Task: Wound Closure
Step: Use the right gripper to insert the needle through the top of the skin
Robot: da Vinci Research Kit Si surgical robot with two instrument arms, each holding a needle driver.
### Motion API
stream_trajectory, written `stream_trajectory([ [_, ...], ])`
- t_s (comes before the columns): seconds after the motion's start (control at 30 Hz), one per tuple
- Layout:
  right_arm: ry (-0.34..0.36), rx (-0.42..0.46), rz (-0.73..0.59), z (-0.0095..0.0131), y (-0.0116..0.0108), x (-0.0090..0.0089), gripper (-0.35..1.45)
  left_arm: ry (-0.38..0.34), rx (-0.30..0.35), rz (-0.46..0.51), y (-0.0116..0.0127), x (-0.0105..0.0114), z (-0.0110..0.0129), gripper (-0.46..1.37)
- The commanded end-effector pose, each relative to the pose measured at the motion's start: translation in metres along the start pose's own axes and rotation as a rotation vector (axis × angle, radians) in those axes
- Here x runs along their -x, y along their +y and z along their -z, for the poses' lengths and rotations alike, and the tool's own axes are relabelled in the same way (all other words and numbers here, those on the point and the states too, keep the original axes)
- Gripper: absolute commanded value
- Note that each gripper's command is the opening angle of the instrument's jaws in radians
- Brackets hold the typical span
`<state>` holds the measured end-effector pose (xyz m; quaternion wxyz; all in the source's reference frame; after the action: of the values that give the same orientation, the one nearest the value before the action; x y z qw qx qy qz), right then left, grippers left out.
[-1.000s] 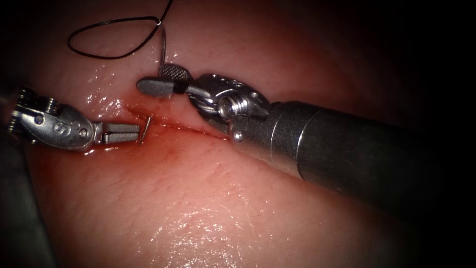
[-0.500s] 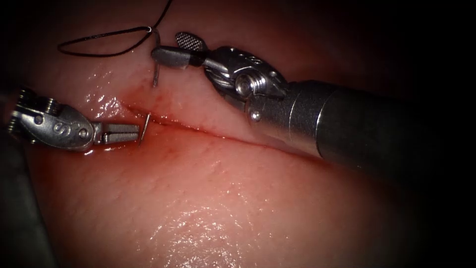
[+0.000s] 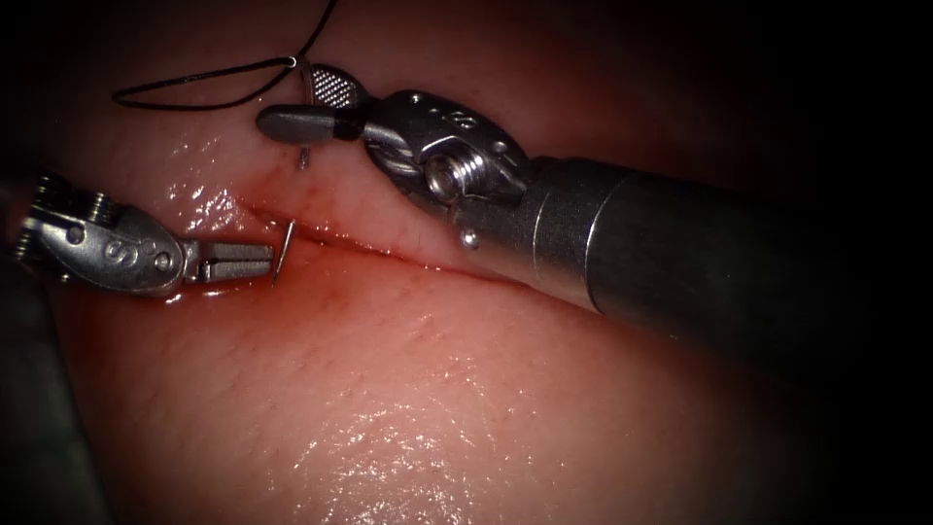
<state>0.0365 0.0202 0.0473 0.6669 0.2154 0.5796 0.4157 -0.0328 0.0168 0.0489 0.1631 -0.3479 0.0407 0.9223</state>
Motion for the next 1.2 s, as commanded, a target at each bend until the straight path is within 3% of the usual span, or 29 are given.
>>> stream_trajectory([
  [0.03, 0.005, 0.005, 0.004, 0.0000, 0.0001, -0.0003, 1.23, 0.000, 0.005, 0.000, 0.0000, 0.0000, 0.0000, -0.35],
  [0.63, 0.002, 0.017, 0.119, 0.0001, -0.0006, -0.0023, 1.08, 0.000, 0.005, 0.000, 0.0000, 0.0000, 0.0000, -0.35],
  [0.83, 0.015, 0.048, 0.111, 0.0002, -0.0010, -0.0036, 0.58, 0.000, 0.005, 0.000, 0.0000, 0.0000, 0.0000, -0.35],
  [0.87, 0.017, 0.052, 0.109, 0.0002, -0.0010, -0.0038, 0.39, 0.000, 0.005, 0.000, 0.0000, 0.0000, 0.0000, -0.35],
  [0.93, 0.018, 0.058, 0.109, 0.0003, -0.0010, -0.0038, -0.24, 0.000, 0.005, 0.000, 0.0000, 0.0000, 0.0000, -0.35],
  [0.97, 0.019, 0.057, 0.091, 0.0003, -0.0011, -0.0038, -0.35, 0.000, 0.005, 0.000, 0.0000, 0.0000, 0.0000, -0.35],
  [1.2, -0.007, 0.130, -0.200, 0.0005, -0.0008, -0.0039, -0.35, 0.000, 0.005, 0.000, 0.0000, 0.0000, 0.0000, -0.35],
])
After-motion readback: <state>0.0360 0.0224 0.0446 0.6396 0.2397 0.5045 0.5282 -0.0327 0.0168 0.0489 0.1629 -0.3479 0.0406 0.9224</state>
